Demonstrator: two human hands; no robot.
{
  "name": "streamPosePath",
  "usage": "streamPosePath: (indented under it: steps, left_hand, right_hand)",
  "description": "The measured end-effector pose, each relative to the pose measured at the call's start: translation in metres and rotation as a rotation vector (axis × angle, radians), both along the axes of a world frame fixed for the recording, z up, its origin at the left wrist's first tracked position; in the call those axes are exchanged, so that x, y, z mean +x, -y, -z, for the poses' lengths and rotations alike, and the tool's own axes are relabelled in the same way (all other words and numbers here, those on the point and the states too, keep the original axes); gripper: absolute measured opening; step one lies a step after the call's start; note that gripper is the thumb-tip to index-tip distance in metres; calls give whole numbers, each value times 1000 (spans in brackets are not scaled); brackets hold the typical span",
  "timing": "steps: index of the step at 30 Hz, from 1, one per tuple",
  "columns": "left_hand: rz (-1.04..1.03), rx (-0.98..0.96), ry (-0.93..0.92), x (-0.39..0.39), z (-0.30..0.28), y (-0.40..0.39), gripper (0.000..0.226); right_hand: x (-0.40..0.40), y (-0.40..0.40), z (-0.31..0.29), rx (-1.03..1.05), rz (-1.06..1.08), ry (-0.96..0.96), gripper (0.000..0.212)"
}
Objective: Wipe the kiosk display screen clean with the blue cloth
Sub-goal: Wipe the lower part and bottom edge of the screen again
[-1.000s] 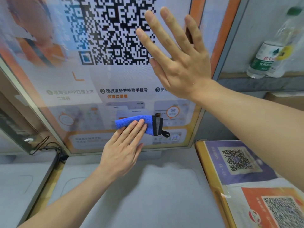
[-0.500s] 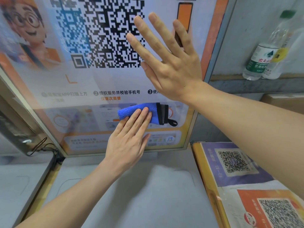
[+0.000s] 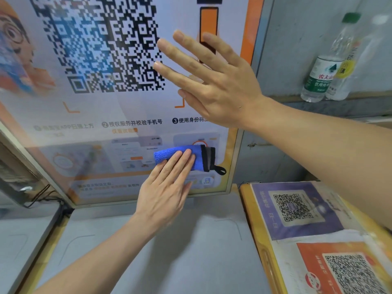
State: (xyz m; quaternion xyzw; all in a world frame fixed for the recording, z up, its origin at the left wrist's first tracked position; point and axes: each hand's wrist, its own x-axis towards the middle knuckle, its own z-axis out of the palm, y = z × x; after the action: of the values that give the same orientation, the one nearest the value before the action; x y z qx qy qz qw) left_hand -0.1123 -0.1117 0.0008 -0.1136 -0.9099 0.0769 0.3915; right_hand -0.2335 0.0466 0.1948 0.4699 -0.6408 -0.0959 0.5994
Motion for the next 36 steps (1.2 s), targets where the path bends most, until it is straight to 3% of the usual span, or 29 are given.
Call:
streamPosePath:
  steps: [14, 26, 36]
  left_hand:
    - [-7, 33, -3, -7, 22, -32, 65]
    - [16, 31, -23, -23, -12, -51, 65]
    - [62, 6, 46, -20, 46, -58, 59]
  right_hand:
    - [-8, -4, -3, 30, -37, -70, 42]
    - [-8, -3, -1, 28, -58, -57, 42]
    - [-6, -6, 2, 29, -34, -71, 42]
